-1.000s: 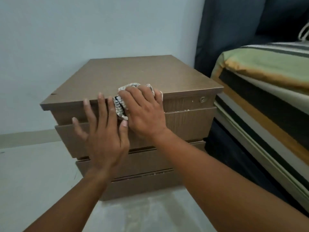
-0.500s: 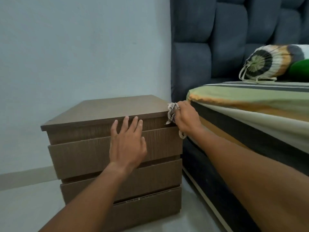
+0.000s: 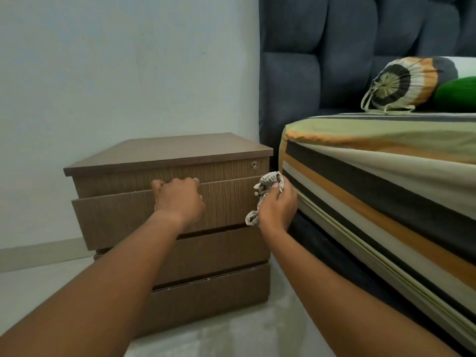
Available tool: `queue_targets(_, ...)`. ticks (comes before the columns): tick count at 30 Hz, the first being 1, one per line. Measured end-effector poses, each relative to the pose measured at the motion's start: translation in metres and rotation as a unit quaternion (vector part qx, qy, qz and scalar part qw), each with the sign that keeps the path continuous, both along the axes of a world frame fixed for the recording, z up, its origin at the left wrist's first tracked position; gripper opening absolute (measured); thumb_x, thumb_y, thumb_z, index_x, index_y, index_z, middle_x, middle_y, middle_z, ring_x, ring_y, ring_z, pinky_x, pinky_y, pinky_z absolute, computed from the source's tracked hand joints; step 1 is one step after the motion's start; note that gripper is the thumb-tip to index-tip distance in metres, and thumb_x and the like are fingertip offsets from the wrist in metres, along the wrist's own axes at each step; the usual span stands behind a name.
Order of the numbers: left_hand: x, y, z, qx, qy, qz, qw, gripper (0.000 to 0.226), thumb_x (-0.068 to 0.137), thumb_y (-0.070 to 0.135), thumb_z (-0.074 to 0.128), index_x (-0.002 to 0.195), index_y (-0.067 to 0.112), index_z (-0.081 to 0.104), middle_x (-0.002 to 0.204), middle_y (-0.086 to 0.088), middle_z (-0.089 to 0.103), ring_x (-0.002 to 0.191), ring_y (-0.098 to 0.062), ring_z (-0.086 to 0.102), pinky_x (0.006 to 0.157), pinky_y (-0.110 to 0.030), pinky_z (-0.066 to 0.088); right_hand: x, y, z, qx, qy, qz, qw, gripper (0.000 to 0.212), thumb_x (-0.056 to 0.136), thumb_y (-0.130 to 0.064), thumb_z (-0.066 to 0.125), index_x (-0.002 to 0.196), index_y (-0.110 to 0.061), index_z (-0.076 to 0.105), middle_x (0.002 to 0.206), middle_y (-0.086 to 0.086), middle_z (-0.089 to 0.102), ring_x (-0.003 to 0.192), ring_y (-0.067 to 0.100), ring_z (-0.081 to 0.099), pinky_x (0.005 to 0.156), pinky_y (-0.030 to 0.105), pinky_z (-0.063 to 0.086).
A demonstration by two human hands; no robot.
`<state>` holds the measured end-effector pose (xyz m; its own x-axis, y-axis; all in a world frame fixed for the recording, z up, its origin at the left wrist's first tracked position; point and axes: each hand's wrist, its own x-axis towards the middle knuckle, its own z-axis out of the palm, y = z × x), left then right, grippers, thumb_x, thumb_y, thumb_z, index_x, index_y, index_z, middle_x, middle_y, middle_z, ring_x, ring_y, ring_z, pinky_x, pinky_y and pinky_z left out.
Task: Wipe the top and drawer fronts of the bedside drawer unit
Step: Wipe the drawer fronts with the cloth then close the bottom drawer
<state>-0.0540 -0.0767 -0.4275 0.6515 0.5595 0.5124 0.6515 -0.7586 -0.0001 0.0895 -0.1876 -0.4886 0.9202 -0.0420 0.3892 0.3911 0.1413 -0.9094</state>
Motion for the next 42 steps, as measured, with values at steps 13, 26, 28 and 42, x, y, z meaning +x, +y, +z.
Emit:
queue_targets(13, -0.031, -0.011, -0.016, -0.004, -0.156, -0.070, 0.985, 0.040, 0.099, 0.031, 0.045, 0.137, 0.027, 0.055, 0.120, 0.008, 0.066, 0.120, -0.014, 0.054, 0.106, -0.046, 0.022, 0.001, 0.005, 0.020, -0.406, -0.383, -0.053, 0.828, 0.024, 0.103, -0.032, 0.037, 0.090, -0.021, 0.054, 0.094, -0.003, 0.050, 0.091, 0.017, 0.047, 0.088, 0.037, 0.041)
queue_targets(26, -0.141, 0.085, -0.039, -0.391, -0.594, 0.060, 0.700, 0.040, 0.096, 0.046, 0.039, 0.086, 0.017, 0.065, 0.088, -0.002, 0.065, 0.088, -0.021, 0.061, 0.083, -0.040, 0.048, -0.138, 0.127, 0.018, -0.372, -0.512, 0.032, 0.774, 0.019, 0.100, -0.027, 0.046, 0.098, -0.015, 0.060, 0.100, 0.003, 0.059, 0.091, 0.022, 0.049, 0.078, 0.036, 0.040)
queue_targets(28, -0.150, 0.090, -0.041, -0.422, -0.616, 0.004, 0.665, 0.047, 0.095, 0.054, 0.032, 0.087, 0.024, 0.068, 0.090, 0.003, 0.069, 0.095, -0.018, 0.063, 0.078, -0.034, 0.047, -0.160, 0.147, 0.018, -0.368, -0.525, 0.056, 0.766, 0.016, 0.097, -0.025, 0.047, 0.101, -0.015, 0.060, 0.102, 0.003, 0.059, 0.092, 0.022, 0.049, 0.078, 0.035, 0.037)
queue_targets(42, -0.196, 0.138, -0.052, -0.587, -0.539, -0.198, 0.571, 0.094, 0.087, 0.079, 0.014, 0.128, 0.010, 0.064, 0.118, -0.010, 0.072, 0.115, -0.020, 0.064, 0.102, -0.032, 0.040, -0.202, 0.195, -0.057, -0.447, -0.665, 0.046, 0.597, 0.075, 0.094, -0.024, 0.048, 0.160, -0.016, 0.014, 0.169, 0.003, 0.009, 0.154, 0.026, -0.005, 0.123, 0.049, -0.009)
